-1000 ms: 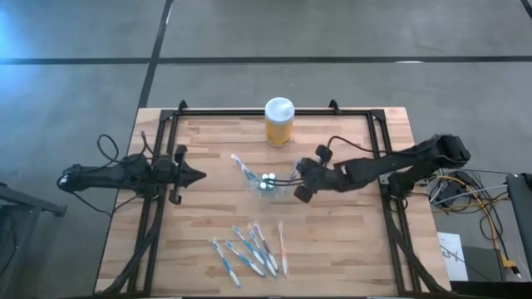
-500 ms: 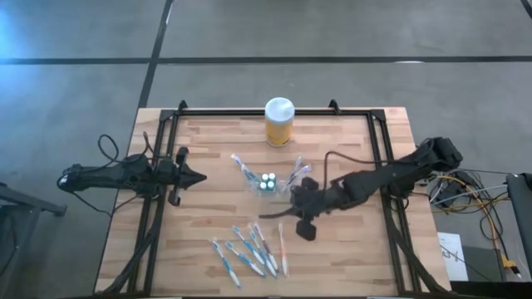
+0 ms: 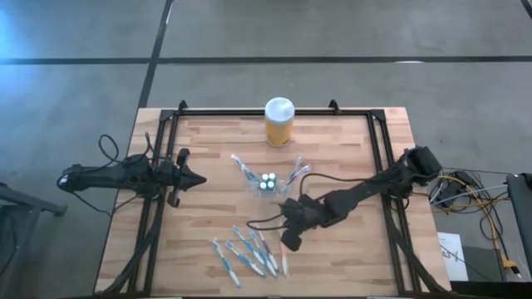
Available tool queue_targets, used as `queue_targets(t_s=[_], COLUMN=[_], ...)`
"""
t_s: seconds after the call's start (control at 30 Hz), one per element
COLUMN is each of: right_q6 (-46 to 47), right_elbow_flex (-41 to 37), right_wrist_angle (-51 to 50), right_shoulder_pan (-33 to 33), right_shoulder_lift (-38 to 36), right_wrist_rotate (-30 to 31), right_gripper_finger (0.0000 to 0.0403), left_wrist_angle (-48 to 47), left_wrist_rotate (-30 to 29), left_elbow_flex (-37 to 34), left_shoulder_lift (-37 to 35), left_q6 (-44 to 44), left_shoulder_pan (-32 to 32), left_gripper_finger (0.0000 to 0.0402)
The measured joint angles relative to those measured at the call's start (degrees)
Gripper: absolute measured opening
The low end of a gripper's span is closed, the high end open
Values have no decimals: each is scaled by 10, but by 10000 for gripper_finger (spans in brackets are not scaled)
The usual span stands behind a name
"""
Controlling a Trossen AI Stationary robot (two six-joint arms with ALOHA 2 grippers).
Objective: Pick & Place toothbrushing station
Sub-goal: Put the orange toothbrush into the transparent organizer
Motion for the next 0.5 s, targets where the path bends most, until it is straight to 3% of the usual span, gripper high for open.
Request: queue_targets(t_s=[0.23, 0.5], right_q6=[49, 107], right_elbow_flex=[9, 13], right_wrist_angle=[-2, -4], right_shoulder_pan=[-2, -4], right_shoulder_lift=[40, 78], right_wrist_rotate=[-50, -57], right_gripper_finger=[121, 207], left_wrist_angle=[0, 0], left_wrist_rotate=[0, 0], left_elbow_flex=[0, 0], left_shoulder_lift=[0, 0], left_q6=[-12, -13], left_shoulder_pan=[0, 0], left_gripper_finger=[8, 15])
